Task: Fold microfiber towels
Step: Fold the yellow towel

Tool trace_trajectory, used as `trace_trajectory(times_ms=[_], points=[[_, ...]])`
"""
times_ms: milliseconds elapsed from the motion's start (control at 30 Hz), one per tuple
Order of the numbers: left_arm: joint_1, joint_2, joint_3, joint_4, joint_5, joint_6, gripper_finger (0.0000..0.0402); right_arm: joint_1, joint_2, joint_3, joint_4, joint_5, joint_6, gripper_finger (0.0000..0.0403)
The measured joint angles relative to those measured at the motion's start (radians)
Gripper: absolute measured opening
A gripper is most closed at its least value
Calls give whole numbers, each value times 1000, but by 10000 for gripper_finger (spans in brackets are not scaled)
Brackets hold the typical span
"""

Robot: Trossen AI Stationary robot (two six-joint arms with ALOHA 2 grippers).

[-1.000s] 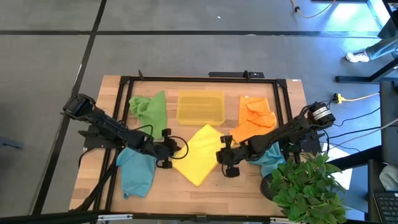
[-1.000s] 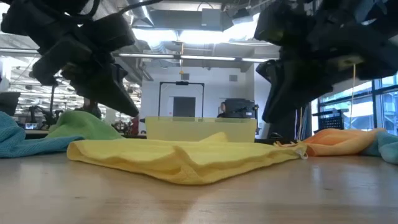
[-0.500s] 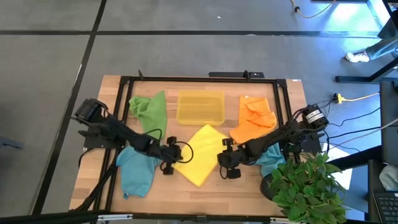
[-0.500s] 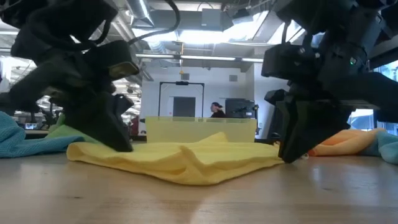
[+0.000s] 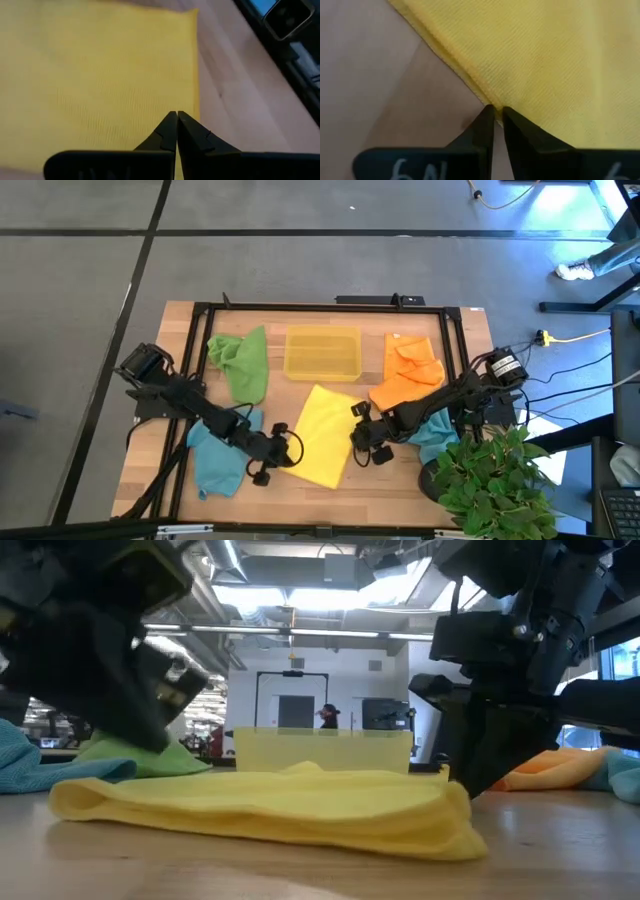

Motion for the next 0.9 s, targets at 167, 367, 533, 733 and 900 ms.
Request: trace_trajectory(times_ms=[167,367,533,733,900], points=[[0,0,61,-26,-5,58,4,-4,-39,27,-41,-100,119,39],[-13,0,145,-143,8,109,6,64,-87,47,-67,-66,154,18],[-46,-1,175,-215,10,137,30,105,-86,47,6,-50,221,24],[-69,-1,175,-255,-13,136,82,177,-37,49,230,-68,150,84],[-100,-1,175,-345,-83,137,119,209,17,49,343,-46,103,154]])
